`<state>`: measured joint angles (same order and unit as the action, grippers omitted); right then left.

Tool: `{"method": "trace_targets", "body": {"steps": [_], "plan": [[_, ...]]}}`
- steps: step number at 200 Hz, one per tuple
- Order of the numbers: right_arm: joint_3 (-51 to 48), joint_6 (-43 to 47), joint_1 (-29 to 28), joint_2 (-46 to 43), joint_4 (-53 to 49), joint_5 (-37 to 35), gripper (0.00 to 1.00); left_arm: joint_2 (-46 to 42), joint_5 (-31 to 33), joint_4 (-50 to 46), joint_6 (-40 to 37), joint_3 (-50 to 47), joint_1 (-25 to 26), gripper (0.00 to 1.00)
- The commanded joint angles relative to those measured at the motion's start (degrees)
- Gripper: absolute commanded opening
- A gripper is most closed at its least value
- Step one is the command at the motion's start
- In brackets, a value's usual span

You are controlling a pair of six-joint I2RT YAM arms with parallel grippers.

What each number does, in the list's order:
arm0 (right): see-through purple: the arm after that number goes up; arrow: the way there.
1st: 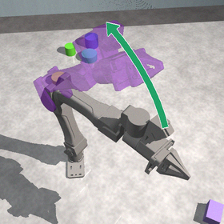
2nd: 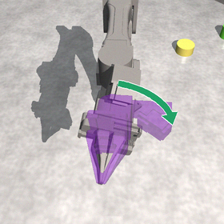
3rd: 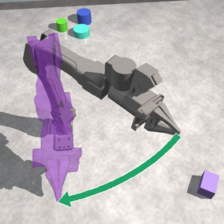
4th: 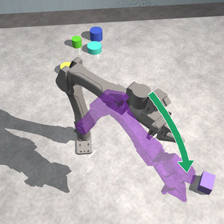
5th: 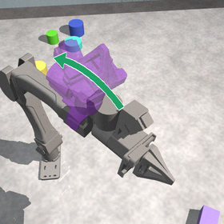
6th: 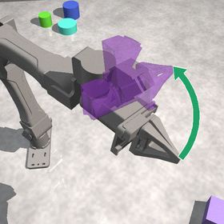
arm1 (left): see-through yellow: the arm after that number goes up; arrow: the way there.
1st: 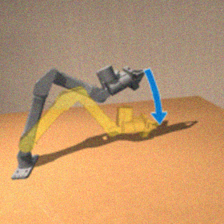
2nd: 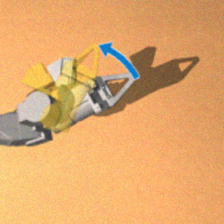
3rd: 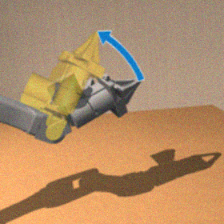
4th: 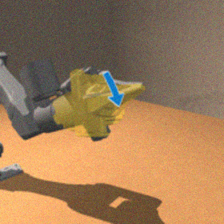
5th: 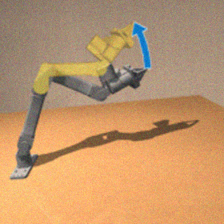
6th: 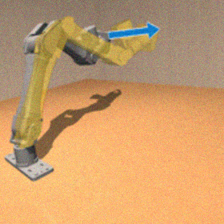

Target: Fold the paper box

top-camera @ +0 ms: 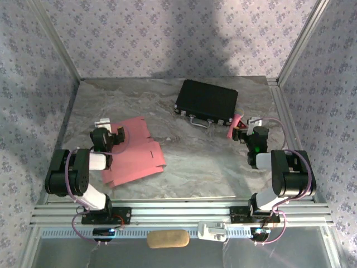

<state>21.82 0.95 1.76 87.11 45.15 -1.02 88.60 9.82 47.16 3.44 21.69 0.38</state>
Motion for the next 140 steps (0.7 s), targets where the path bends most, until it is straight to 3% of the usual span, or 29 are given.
{"method": "trace_targets", "body": {"steps": [1,140], "plan": [[1.1,0.8,0.4,0.1,-0.4,0.5,0.99,-0.7,-0.6,0.9,-0.5,1.2,-0.4,1.0],[1.0,0.6,0.0,-0.3,-0.4,-1.5,0.99,-0.6,-4.4,0.2,-1.6,1.7,-0.6,1.0]]}}
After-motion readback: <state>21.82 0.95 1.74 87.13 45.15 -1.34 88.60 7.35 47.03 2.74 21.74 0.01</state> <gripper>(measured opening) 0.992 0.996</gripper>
